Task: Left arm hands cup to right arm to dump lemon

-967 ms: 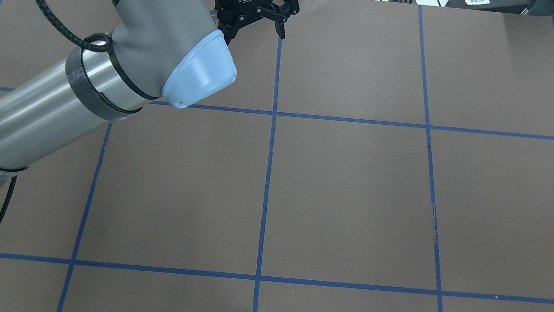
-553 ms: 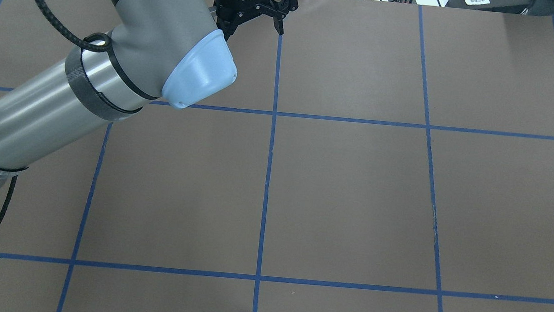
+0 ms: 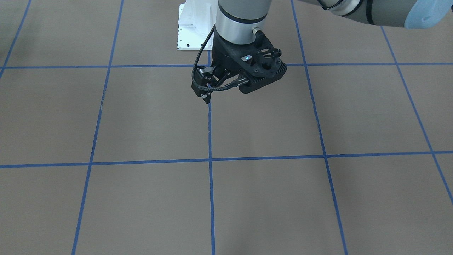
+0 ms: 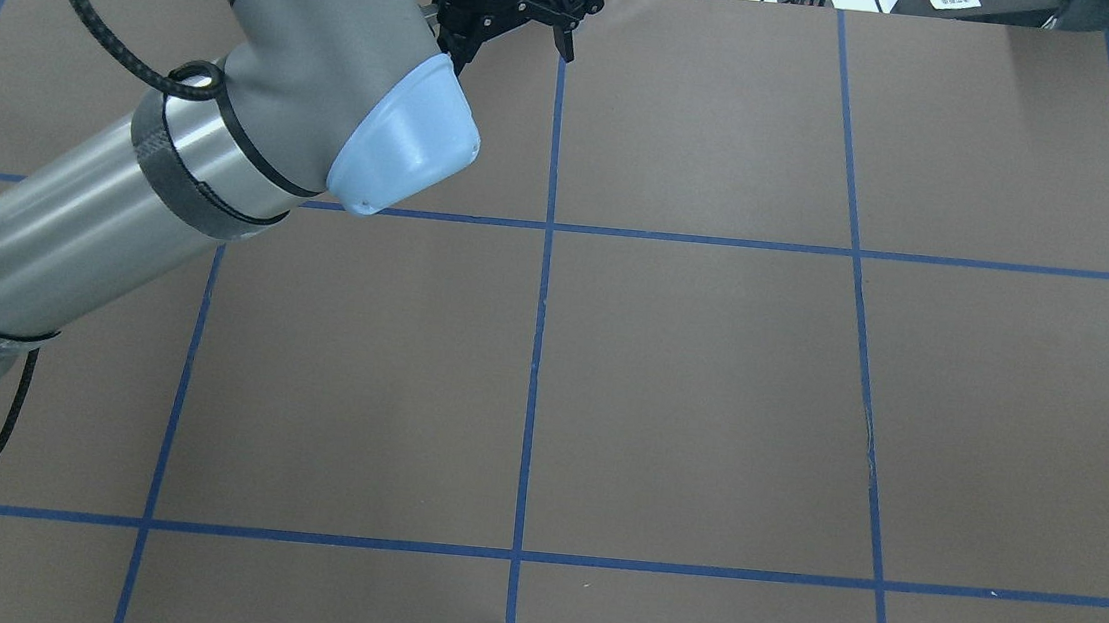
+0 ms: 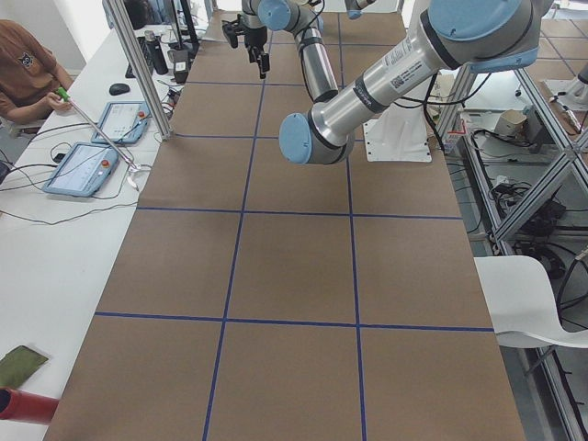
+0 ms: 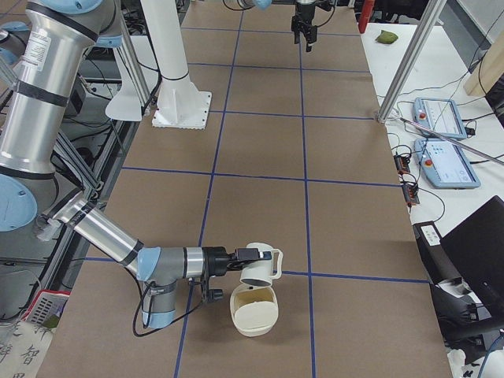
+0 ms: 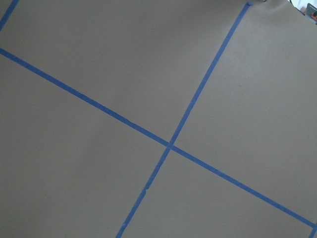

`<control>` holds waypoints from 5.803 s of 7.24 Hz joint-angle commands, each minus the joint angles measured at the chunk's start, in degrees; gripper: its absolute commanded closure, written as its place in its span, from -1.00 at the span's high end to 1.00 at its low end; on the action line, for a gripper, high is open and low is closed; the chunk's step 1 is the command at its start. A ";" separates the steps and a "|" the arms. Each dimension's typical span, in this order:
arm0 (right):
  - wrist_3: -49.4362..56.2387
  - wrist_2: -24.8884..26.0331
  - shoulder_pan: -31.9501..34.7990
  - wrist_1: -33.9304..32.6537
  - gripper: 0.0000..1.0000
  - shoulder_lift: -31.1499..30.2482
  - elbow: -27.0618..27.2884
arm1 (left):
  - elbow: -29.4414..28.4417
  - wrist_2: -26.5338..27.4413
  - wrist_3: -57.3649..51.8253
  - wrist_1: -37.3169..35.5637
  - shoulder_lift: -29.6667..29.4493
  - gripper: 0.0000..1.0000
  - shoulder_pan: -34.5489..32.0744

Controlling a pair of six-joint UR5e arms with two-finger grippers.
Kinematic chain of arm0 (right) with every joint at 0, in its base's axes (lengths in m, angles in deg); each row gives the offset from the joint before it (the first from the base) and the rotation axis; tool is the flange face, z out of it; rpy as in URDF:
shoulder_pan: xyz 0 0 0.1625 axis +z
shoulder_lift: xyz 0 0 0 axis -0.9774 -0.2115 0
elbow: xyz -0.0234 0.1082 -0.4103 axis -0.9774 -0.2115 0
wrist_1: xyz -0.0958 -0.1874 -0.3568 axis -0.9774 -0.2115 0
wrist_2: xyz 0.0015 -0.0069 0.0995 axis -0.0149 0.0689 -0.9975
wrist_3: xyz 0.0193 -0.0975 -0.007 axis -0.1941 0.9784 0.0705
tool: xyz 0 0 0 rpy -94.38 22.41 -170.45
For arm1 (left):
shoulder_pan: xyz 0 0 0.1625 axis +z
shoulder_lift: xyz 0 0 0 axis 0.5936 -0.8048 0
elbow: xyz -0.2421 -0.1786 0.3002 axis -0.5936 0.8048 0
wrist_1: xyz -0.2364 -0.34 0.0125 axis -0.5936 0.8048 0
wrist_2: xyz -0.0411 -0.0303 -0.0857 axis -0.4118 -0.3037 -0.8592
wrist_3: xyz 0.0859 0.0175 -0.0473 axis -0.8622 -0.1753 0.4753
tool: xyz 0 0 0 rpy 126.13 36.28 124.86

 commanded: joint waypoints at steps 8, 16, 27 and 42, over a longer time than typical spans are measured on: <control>-23.78 -0.01 3.68 1.60 -0.49 1.79 -2.32 | 4.50 6.85 -0.13 -5.43 -1.98 1.00 0.66; -29.34 -0.09 3.77 2.31 -0.50 3.36 -0.04 | 4.59 8.17 -0.39 -6.31 -2.51 1.00 1.28; 47.39 7.80 -14.06 -24.99 -0.25 17.86 9.53 | 3.36 7.73 -0.83 -5.78 -1.81 1.00 1.45; 83.60 52.45 -55.11 -88.39 -0.34 51.80 23.96 | -5.70 7.11 -5.22 -0.68 -3.30 1.00 4.17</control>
